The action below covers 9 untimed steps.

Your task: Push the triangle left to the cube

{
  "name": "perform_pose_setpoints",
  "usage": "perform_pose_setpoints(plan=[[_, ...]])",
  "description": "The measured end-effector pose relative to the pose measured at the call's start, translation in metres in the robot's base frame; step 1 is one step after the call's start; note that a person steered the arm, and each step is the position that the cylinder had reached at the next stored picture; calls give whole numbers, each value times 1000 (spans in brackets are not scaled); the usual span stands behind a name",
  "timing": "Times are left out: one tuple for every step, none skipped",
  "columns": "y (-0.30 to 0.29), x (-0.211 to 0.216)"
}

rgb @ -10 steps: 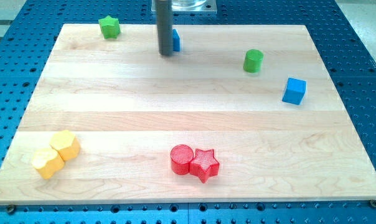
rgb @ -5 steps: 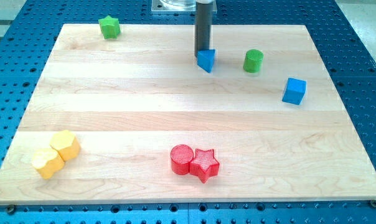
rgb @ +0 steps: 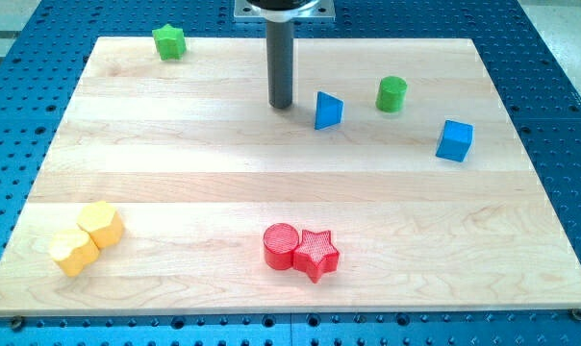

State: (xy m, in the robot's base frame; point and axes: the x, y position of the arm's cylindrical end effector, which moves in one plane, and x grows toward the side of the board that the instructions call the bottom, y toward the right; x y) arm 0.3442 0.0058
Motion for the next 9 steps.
perform_pose_setpoints(plan=[[78, 24], [134, 38], [124, 38], [72, 40], [57, 58], [88, 71], [136, 71], [148, 71], [122, 43]])
